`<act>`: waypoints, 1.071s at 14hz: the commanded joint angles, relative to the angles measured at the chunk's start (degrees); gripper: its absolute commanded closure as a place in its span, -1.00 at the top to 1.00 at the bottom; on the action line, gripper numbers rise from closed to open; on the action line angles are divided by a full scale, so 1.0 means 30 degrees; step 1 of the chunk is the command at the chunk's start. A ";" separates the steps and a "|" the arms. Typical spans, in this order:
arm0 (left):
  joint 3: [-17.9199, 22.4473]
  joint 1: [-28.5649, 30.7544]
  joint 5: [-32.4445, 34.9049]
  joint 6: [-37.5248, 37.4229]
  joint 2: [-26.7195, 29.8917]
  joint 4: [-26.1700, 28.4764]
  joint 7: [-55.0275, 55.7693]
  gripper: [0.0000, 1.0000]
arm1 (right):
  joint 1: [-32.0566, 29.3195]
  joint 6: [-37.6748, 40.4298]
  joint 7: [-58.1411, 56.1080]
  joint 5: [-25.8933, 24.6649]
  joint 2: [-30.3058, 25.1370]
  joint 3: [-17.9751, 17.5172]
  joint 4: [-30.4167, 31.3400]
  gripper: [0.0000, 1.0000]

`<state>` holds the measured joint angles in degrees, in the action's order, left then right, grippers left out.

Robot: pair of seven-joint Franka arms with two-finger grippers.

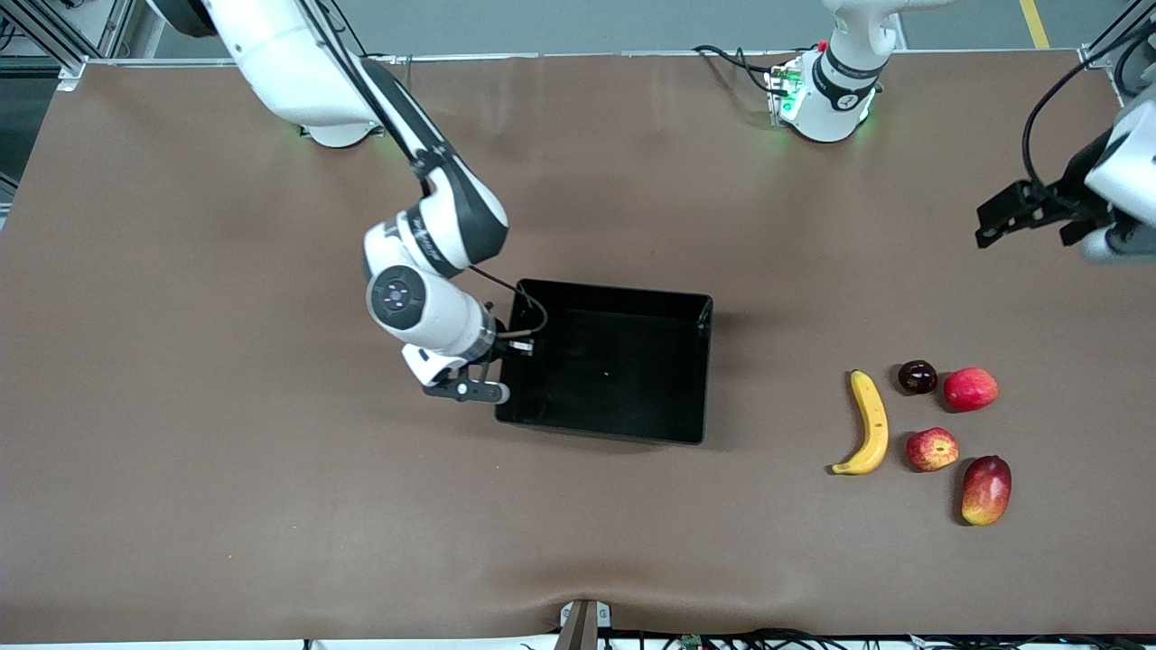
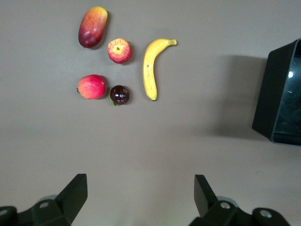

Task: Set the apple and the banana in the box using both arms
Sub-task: 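Release the box with the right gripper while the left gripper reaches the apple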

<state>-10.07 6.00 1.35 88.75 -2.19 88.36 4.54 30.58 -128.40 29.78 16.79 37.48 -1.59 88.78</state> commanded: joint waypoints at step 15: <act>-0.0070 0.2859 0.2684 1.2275 -1.1190 -0.0510 -0.0166 1.00 | -0.1427 0.6142 -0.0258 -0.1730 -0.0799 0.0353 -0.4600 1.00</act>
<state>-9.78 12.40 8.11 122.87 -32.99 88.20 4.46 29.28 -115.05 29.83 13.39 37.30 0.10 76.99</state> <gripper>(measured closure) 0.000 0.000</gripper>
